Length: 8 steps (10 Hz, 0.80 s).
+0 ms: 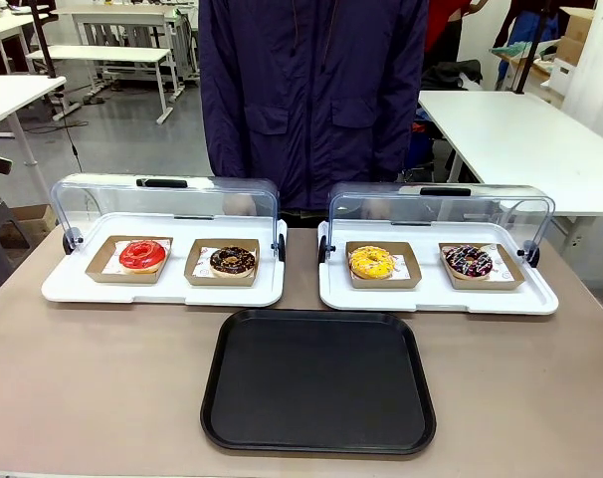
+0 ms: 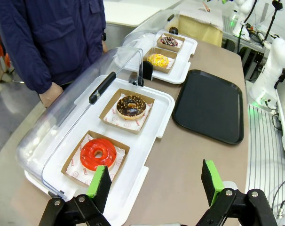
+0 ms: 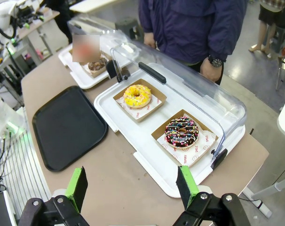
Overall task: Move the first donut from the left to the tray.
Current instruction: Pick up the Paper togo box containing the Donut indicated by the person and place it on the Handle tray.
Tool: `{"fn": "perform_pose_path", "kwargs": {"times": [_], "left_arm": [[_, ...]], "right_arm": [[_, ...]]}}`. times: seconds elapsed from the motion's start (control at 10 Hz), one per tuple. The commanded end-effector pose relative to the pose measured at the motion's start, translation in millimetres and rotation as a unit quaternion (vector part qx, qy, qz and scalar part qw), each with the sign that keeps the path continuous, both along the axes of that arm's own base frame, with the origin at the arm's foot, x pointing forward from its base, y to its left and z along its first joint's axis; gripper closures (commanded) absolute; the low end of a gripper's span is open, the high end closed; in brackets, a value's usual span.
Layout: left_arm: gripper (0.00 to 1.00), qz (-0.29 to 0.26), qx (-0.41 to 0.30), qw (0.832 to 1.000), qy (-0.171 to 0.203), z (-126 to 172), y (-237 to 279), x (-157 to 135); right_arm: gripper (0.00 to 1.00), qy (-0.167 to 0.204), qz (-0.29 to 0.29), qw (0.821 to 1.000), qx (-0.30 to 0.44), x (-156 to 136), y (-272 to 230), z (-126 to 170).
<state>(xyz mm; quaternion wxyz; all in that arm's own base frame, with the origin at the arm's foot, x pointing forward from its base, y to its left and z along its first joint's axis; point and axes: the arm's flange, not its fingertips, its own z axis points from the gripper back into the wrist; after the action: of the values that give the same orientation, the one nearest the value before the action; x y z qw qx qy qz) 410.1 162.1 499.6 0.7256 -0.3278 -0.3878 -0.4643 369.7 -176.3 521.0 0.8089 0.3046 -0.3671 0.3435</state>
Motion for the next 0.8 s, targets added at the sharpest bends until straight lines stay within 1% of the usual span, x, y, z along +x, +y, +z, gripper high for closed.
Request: {"fn": "perform_pose_path", "kwargs": {"times": [0.0,0.7], "left_arm": [[0.0,-0.007,-0.006,1.0,-0.012,-1.0,-0.2,-0.3],[0.0,-0.007,-0.006,1.0,-0.012,-1.0,-0.2,-0.3]], "right_arm": [[0.0,-0.016,0.006,1.0,0.006,2.8,-0.7,1.2],[0.0,-0.016,0.006,1.0,0.006,2.8,-0.7,1.2]]}}
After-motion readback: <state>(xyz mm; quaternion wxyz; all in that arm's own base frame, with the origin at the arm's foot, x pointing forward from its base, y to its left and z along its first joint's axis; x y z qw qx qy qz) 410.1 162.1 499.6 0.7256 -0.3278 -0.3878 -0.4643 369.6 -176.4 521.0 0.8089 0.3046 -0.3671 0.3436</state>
